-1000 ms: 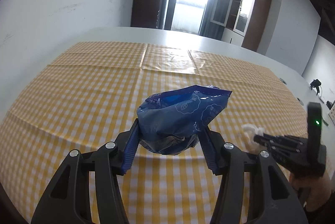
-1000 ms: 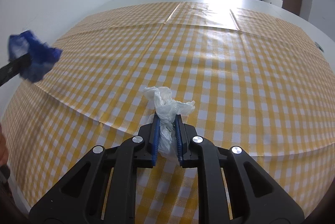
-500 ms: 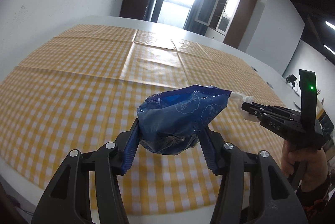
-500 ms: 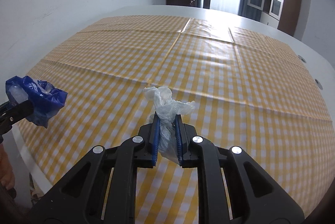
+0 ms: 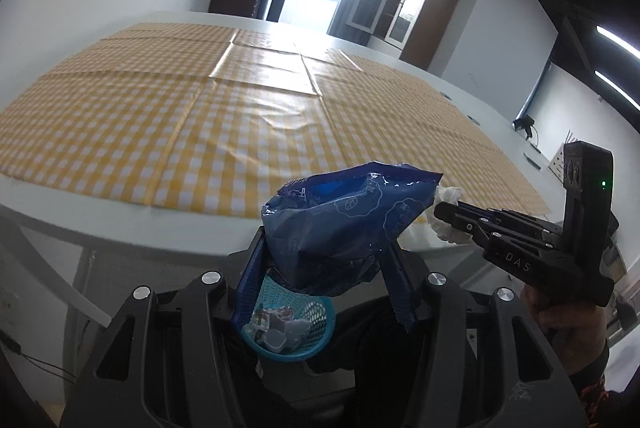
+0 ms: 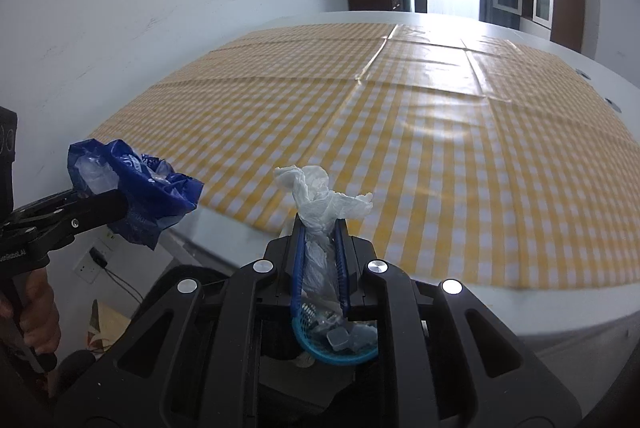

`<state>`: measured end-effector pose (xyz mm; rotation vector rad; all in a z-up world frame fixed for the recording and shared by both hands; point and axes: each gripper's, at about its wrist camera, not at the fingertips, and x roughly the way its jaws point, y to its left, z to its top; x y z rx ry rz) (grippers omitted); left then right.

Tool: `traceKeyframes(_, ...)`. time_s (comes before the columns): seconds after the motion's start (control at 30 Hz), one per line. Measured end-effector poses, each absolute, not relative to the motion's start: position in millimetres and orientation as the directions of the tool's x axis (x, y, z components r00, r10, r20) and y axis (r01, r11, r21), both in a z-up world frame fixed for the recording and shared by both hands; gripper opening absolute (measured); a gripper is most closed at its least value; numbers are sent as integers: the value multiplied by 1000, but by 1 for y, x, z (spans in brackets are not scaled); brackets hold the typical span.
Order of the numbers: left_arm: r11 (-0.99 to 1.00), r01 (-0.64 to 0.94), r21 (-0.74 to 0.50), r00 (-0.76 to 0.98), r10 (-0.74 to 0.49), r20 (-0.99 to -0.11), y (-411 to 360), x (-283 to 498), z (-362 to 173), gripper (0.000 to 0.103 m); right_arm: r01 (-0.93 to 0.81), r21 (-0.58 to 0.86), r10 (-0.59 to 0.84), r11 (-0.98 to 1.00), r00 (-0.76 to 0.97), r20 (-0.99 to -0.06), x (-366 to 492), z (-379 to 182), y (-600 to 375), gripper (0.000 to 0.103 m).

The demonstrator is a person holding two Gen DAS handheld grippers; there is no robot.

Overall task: Collect trash
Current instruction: 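Carry the tissue and blue bag down over the blue basket with both tools, then open both tools to drop the tissue and blue bag into the basket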

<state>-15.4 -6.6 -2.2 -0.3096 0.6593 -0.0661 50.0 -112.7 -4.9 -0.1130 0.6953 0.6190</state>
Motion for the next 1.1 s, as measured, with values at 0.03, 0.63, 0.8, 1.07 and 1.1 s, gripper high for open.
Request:
traceKeyframes(0.03, 955, -28, -296, 784, -163, -600, -12, -21, -7, 53, -571, 103, 496, 814, 592, -635, 42, -9, -115, 13)
traceKeyframes(0.63, 945, -90, -315, 635, -189, -749, -23, -32, -123, 53, -596, 90, 444, 798, 481, -756, -15, -102, -122, 13)
traceKeyframes(0.8, 942, -148, -300, 556, -171, -813, -13, -3, -178, 53, -577, 117, 410, 808, 410, -815, 13, -154, -111, 13)
traceKeyframes(1.07, 894, -241, -378, 465, -235, -854, 15, 51, -245, 53, -478, 189, 352, 858, 279, -893, 80, -231, -103, 13)
traceKeyframes(1.1, 889, -249, -385, 455, -244, -857, 17, 57, -253, 53, -468, 189, 344, 864, 272, -899, 87, -239, -101, 13)
